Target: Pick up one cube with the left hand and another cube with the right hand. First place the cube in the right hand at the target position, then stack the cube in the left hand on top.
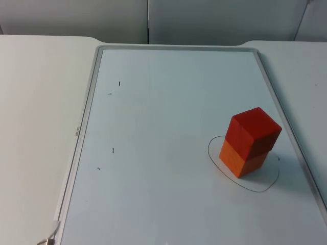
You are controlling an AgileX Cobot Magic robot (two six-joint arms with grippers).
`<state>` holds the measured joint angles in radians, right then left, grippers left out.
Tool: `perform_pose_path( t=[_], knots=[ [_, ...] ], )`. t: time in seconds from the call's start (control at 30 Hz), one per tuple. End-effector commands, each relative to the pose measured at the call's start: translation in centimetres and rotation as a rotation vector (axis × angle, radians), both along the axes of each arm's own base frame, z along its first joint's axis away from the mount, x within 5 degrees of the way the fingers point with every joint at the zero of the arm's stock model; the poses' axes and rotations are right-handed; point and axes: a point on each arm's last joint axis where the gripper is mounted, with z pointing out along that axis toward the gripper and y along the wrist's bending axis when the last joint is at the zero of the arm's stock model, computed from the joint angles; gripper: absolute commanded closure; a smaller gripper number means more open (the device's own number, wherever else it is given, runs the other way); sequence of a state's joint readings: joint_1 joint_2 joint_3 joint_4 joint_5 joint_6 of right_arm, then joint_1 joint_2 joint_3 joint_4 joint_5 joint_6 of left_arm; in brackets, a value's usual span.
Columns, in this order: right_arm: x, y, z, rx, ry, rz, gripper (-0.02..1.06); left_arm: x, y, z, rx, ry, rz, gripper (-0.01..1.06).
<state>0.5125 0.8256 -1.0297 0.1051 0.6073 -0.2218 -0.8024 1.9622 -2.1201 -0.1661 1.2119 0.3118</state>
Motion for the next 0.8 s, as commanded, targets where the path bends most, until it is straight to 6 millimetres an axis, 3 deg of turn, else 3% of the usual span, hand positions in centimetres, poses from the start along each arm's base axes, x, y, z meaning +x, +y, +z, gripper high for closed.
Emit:
perform_pose_path(
  t=[0.0,0.2,0.37,0.6,0.63,0.77],
  knots=[
    [0.1,0.0,0.0,-0.003,-0.012,-0.001,0.04,-0.9,0.9,1.9,-0.018,-0.031,0.023,0.21],
    [0.0,-0.1,0.0,-0.004,-0.013,0.0,0.04,-4.0,4.2,5.6,-0.061,-0.081,0.027,0.21],
    [0.0,-0.1,-0.1,-0.018,-0.002,0.004,0.04,-6.5,7.2,6.2,-0.031,-0.093,0.036,0.21],
    [-0.4,-0.2,-0.5,-0.042,0.041,0.011,0.04,-10.9,12.3,4.0,-0.063,-0.134,0.087,0.21],
    [-0.4,-0.2,-0.5,-0.042,0.041,0.011,0.04,-10.9,12.3,4.0,-0.063,-0.134,0.087,0.21],
    [-1.3,-0.4,-0.9,-0.044,0.06,0.042,0.04,-14.5,16.4,1.7,-0.114,-0.15,0.147,0.21]
  ],
)
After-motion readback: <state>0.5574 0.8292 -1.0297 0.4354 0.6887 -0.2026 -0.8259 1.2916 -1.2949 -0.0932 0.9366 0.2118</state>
